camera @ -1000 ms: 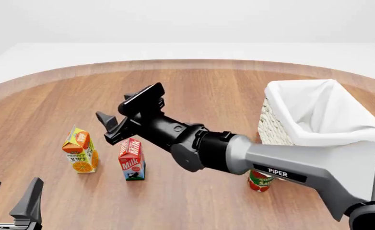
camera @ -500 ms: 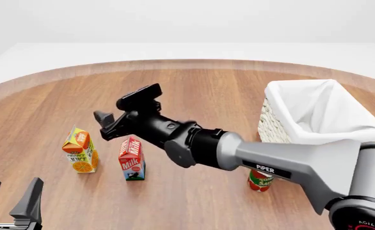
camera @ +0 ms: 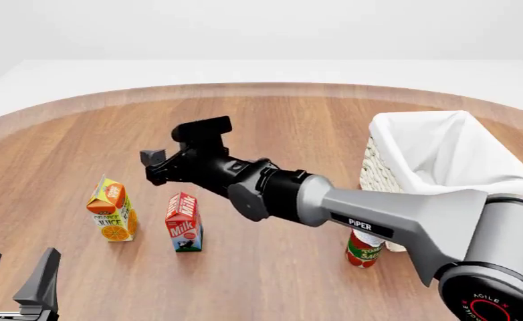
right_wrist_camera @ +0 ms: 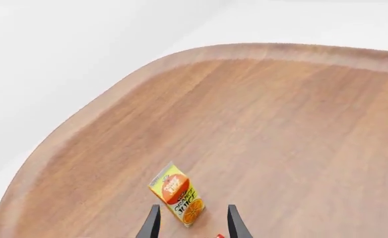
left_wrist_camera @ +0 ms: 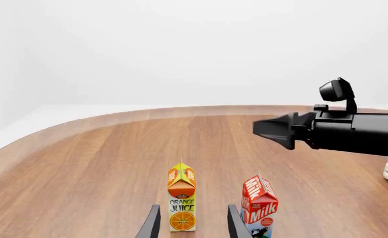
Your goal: Pick the milk and place it in the basket.
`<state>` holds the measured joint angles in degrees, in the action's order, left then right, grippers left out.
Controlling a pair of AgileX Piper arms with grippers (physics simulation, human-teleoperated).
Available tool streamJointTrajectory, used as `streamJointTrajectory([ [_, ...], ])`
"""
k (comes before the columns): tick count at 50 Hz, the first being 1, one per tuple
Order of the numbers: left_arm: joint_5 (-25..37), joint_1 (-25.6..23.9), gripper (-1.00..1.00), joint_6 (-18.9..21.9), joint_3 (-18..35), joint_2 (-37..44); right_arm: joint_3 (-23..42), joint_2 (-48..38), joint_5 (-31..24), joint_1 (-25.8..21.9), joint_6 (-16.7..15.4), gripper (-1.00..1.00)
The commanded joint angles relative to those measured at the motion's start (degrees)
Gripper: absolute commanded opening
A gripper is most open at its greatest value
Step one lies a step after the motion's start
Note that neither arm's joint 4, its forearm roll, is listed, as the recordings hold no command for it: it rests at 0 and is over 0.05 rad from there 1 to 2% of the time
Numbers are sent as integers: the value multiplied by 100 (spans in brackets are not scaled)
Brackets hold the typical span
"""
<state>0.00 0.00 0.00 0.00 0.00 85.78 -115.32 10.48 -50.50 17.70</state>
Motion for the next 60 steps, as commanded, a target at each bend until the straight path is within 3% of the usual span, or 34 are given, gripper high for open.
streamJointTrajectory([
  [1,0,0,100,0,0,0,255,-83,-333,-14,376,100],
  [26,0,0,100,0,0,0,152,-86,-613,82,1180,100],
  [42,0,0,100,0,0,0,-358,163,-470,368,1381,100],
  [60,0,0,100,0,0,0,-417,96,-451,434,1404,100],
])
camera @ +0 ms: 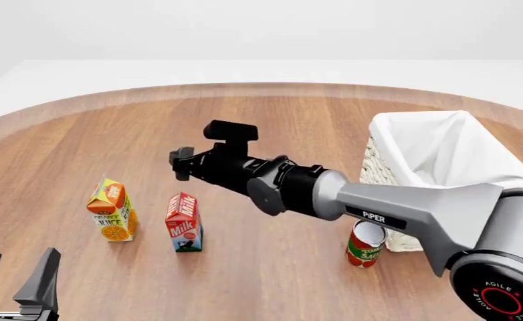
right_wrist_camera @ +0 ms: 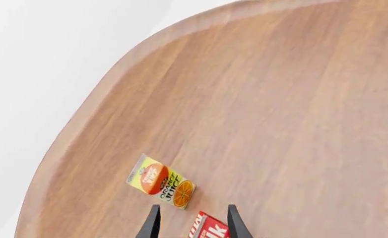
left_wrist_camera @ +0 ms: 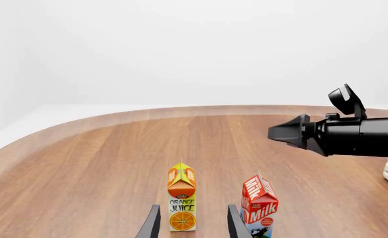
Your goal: Pick the milk and place it in the basket.
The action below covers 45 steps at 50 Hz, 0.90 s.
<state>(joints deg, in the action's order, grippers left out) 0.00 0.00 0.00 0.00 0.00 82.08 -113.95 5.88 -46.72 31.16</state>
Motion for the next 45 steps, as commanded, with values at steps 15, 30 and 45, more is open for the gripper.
streamJointTrajectory([
  [15,0,0,100,0,0,0,-9,-260,55,70,418,100],
  [30,0,0,100,0,0,0,-5,-429,86,112,605,100],
  [45,0,0,100,0,0,0,0,-577,79,116,651,100],
])
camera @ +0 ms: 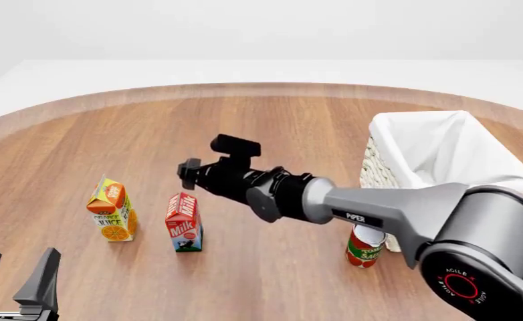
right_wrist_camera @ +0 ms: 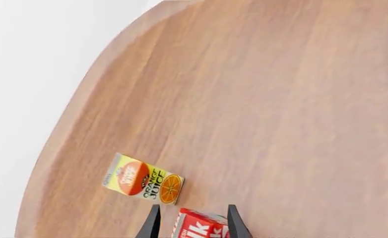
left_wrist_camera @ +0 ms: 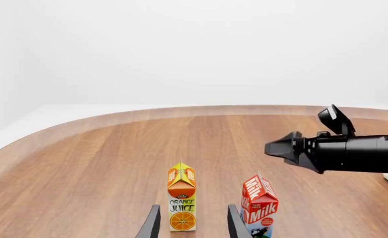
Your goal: Pick the milk and place it in the basket.
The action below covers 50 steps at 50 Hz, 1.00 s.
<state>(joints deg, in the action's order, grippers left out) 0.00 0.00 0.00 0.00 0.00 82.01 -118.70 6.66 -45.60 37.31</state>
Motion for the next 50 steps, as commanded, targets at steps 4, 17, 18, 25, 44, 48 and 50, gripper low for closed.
streamJointTrajectory([
  [4,0,0,100,0,0,0,29,-172,-17,-5,14,100],
  [17,0,0,100,0,0,0,92,-281,-65,-114,-12,100],
  [18,0,0,100,0,0,0,97,-291,-70,-121,-4,100],
  [25,0,0,100,0,0,0,168,-370,-97,-198,-7,100],
  [44,0,0,100,0,0,0,319,-599,-133,-323,161,100],
  [48,0,0,100,0,0,0,263,-603,-94,-300,171,100],
  [50,0,0,100,0,0,0,248,-617,-78,-305,188,100],
])
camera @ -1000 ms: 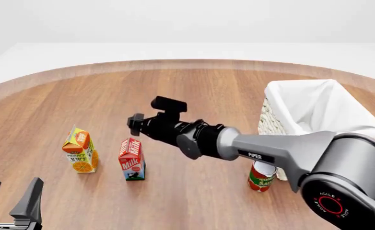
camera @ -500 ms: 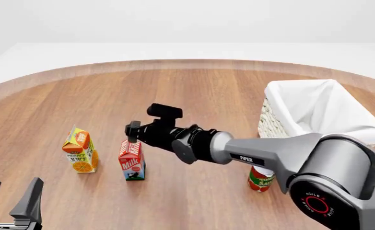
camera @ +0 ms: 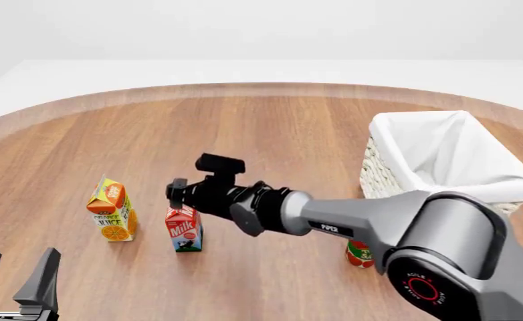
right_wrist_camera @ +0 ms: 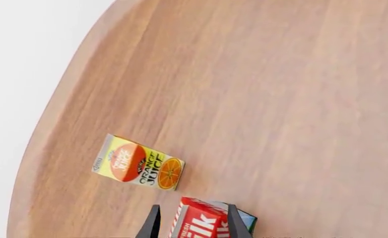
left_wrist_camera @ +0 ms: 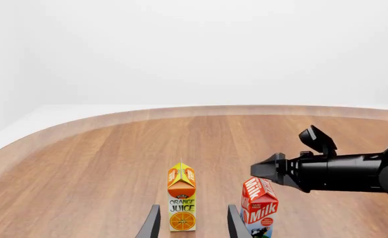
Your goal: Pick the milk and place it in the basket.
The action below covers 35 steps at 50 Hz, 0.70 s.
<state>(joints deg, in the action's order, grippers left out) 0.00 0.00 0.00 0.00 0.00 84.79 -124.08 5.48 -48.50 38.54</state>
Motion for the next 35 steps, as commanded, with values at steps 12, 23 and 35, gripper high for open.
streamJointTrajectory([
  [12,0,0,100,0,0,0,-107,-156,101,-5,104,100],
  [23,0,0,100,0,0,0,91,-338,-1,-119,192,100],
  [35,0,0,100,0,0,0,157,-461,-25,-149,270,100],
])
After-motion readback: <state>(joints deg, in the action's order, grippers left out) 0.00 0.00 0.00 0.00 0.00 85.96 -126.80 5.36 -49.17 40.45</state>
